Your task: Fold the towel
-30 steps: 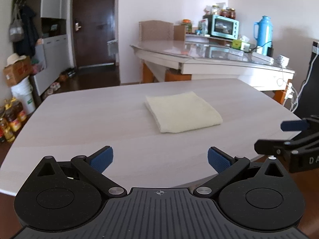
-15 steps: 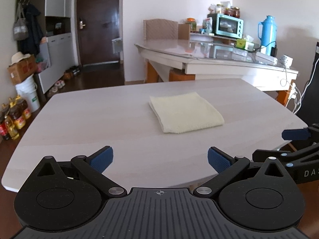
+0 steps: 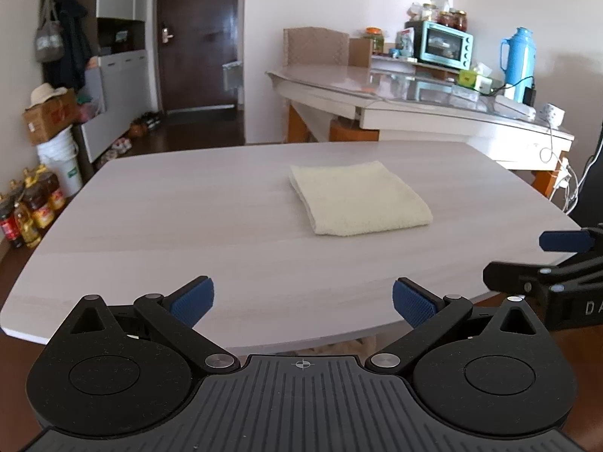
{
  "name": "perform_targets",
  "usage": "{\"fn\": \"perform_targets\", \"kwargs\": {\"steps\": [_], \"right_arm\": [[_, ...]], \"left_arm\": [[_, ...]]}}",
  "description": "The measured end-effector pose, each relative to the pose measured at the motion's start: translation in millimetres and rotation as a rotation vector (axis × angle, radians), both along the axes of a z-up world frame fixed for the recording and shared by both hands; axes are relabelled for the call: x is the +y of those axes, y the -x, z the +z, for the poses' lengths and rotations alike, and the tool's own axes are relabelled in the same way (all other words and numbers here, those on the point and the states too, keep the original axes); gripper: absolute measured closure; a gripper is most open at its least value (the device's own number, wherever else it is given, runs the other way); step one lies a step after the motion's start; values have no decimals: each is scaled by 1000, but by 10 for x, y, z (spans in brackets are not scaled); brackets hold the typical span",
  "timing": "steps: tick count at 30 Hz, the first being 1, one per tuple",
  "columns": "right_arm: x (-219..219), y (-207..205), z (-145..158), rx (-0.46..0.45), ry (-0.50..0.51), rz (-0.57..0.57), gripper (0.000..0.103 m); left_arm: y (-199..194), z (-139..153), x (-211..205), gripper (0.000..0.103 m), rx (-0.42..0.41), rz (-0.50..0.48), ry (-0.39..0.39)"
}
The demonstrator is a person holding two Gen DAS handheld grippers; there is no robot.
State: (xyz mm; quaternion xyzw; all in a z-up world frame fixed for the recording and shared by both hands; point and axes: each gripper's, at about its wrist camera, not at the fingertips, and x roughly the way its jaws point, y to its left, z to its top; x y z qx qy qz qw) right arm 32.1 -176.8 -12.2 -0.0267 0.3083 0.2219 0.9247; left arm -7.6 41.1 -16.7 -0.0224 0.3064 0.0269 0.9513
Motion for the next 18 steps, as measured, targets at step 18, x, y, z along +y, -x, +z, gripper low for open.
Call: {"fn": "perform_targets", "kwargs": {"steps": [18], "right_arm": [[0,4,-34,11,6,-1,1]], "left_arm": [[-11,-19,-29,0,2,8,-6]]}}
